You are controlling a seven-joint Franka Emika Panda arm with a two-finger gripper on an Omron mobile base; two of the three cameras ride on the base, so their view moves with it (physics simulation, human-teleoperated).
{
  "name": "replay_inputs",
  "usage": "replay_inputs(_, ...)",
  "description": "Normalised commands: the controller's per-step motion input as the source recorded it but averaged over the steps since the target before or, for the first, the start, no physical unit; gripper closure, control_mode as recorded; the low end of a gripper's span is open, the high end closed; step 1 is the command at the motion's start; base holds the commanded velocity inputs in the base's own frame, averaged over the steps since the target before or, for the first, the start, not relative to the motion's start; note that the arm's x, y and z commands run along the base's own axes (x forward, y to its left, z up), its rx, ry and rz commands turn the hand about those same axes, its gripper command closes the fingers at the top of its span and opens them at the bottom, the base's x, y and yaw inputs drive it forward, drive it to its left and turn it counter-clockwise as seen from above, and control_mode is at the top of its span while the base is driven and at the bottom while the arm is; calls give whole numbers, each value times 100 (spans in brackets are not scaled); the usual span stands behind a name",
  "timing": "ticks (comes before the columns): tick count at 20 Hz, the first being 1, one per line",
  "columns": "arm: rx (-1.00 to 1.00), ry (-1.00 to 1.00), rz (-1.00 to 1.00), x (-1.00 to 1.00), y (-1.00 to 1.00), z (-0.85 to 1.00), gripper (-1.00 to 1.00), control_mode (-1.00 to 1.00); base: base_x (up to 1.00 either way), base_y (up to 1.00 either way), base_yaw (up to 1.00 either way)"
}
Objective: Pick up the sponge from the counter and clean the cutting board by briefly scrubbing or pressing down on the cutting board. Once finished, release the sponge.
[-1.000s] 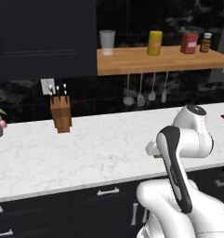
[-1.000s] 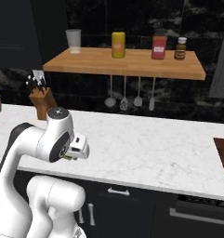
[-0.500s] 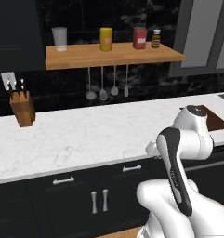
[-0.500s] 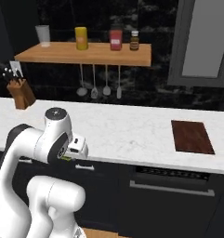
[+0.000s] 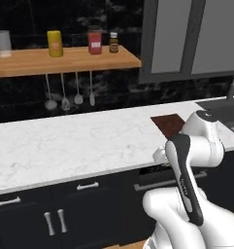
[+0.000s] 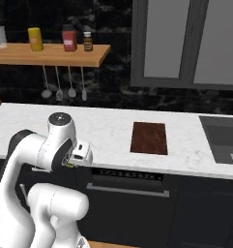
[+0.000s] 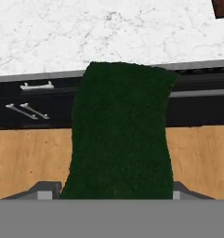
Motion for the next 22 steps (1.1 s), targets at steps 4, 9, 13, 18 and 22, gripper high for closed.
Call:
replay_inputs(4,0,0,0,0,0,0,100,100,40,-49,0)
replay_inputs(9,0,0,0,0,0,0,100,100,65,-29,0)
replay_inputs(13,0,0,0,0,0,0,100,100,83,-18,0)
replay_inputs(18,0,0,0,0,0,0,100,100,82,-17,2)
replay_inputs(22,0,0,0,0,0,0,100,100,76,-21,5)
